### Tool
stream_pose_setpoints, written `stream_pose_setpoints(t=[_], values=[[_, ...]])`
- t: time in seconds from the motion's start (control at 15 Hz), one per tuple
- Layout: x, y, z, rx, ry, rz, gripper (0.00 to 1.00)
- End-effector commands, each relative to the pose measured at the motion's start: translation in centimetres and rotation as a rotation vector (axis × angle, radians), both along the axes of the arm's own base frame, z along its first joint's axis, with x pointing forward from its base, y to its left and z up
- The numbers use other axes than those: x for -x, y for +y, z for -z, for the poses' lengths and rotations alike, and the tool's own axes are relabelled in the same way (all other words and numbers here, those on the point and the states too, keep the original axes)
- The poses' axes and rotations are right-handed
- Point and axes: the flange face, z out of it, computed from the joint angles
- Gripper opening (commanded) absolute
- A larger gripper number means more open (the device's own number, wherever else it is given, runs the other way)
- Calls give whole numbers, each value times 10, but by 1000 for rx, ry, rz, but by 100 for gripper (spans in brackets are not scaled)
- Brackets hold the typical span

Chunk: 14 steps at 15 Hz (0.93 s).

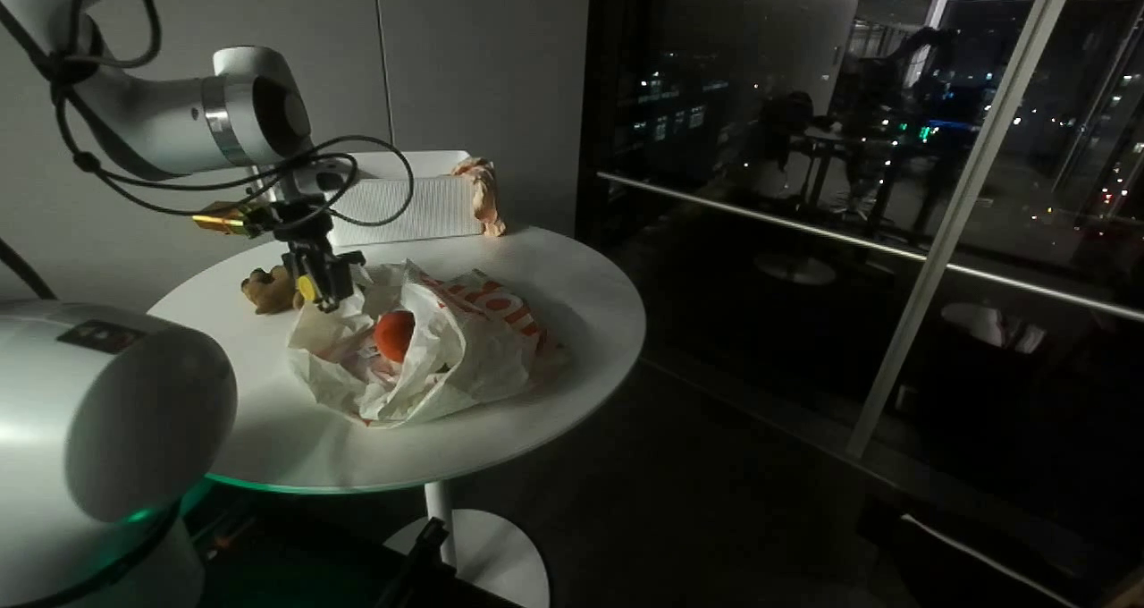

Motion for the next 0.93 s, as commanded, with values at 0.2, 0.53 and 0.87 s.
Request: stream_pose_setpoints(t=[0.2,0.53,0.87], values=[[-37,-29,46,96,-32,-17,42],[-38,-23,50,97,-49,-64,77],[-10,13,4,199,-174,-188,100]])
